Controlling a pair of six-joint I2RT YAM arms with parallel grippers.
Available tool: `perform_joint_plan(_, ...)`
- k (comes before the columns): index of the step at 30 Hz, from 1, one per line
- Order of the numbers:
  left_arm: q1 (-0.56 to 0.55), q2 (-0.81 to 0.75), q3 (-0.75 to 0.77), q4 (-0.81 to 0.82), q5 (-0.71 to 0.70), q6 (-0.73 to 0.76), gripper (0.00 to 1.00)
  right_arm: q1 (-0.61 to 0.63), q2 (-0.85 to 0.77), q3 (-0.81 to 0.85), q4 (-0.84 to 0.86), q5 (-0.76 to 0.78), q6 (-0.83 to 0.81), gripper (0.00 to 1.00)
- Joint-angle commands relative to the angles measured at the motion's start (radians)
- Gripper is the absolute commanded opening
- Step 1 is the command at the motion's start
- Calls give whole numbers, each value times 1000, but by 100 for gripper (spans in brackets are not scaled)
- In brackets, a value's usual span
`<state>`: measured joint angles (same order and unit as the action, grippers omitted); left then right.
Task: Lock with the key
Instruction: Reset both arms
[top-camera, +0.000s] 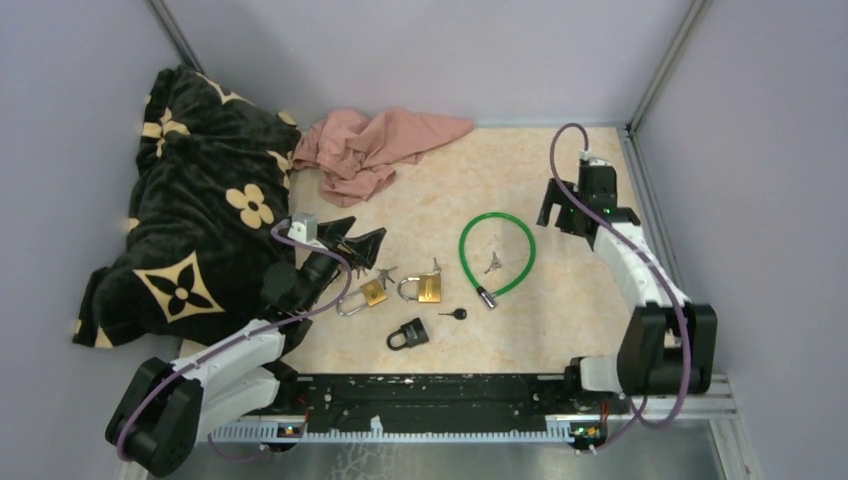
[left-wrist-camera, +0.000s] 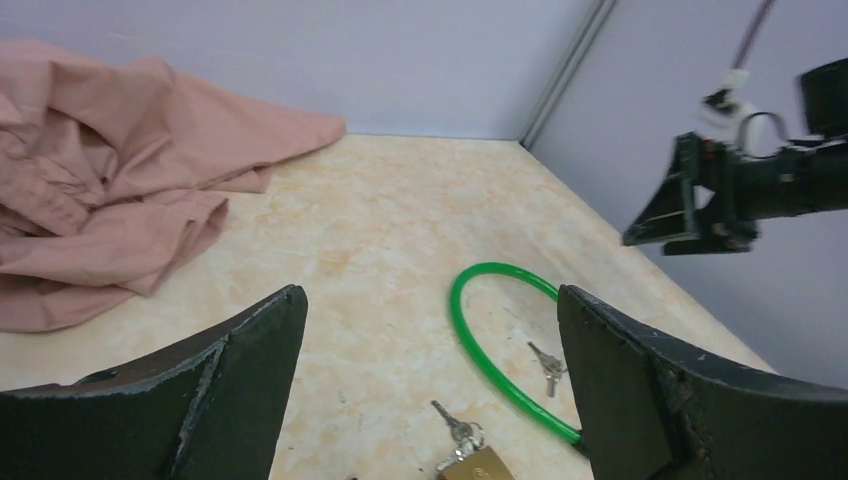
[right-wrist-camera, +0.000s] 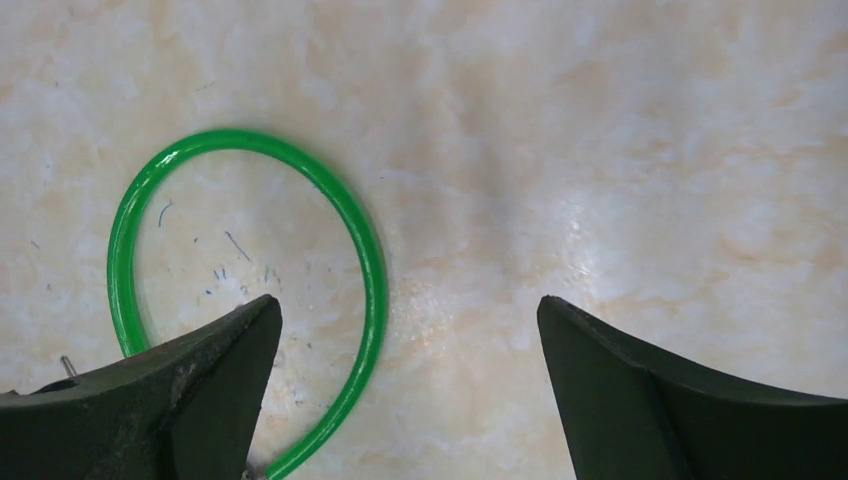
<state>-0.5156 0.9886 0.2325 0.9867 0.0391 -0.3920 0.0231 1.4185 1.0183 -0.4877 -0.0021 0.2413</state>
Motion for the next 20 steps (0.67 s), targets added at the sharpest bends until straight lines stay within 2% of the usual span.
perform_joint_plan(1,-1,-36,-16,46,-101,204,98,-1,-234,-167,211,236,100,98)
perform_joint_plan(5,43,-61,-21,33,-144,321,99,-1,-380,-364,400,316,160,98)
perform_joint_plan(8,76,-89,-20,-16,-177,378,98,0,-451,-458,458,317,170,98)
perform_joint_plan(11,134,-130,-46,-54,-131,466,99,0,-496,-529,480,341,169,98)
perform_joint_plan(20,458,-292,-126,-294,-92,397,99,0,-542,-668,569,334,203,98)
